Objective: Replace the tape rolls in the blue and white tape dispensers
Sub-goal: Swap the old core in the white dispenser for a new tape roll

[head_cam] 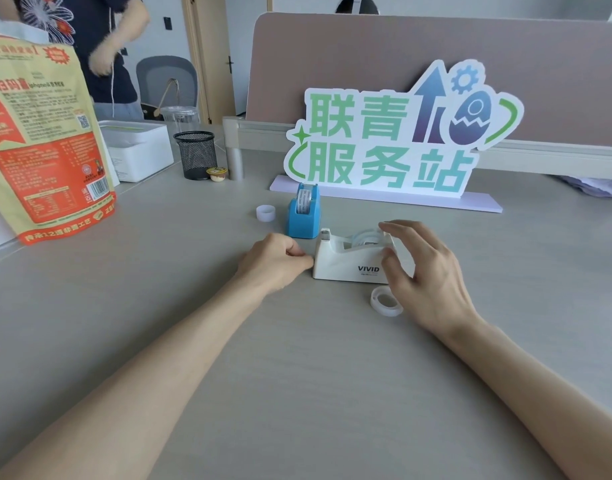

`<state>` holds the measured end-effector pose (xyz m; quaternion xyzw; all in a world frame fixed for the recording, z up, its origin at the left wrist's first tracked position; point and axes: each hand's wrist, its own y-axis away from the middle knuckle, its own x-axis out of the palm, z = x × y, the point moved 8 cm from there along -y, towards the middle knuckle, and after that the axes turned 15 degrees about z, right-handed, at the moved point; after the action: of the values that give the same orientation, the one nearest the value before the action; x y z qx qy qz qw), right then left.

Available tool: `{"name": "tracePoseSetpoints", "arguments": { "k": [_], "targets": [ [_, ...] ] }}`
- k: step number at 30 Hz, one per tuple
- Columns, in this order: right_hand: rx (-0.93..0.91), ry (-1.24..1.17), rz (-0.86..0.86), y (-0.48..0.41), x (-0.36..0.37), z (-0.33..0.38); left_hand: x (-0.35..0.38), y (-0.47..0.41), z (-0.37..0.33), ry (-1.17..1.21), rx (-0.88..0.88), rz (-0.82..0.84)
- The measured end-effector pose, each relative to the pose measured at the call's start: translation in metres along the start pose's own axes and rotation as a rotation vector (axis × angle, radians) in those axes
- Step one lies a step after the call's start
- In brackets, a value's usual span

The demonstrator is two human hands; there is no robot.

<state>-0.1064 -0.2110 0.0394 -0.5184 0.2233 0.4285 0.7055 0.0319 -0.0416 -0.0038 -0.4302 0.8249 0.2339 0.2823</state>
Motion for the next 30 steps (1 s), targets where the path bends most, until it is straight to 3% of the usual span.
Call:
{"name": "tracePoseSetpoints", "arguments": {
  "k": [11, 19, 30],
  "targets": [
    [0.128, -0.038, -0.084, 0.004, -0.008, -0.009, -0.001, 0.009, -0.008, -0.116, 0.172, -0.085],
    [0.064, -0.028, -0.066, 0.003, -0.006, -0.002, 0.004, 0.03, -0.037, -0.608, 0.349, -0.31],
    [0.087, -0.059, -0.049, 0.006, -0.007, -0.002, -0.002, 0.018, -0.021, -0.396, 0.286, -0.2]
  ]
}}
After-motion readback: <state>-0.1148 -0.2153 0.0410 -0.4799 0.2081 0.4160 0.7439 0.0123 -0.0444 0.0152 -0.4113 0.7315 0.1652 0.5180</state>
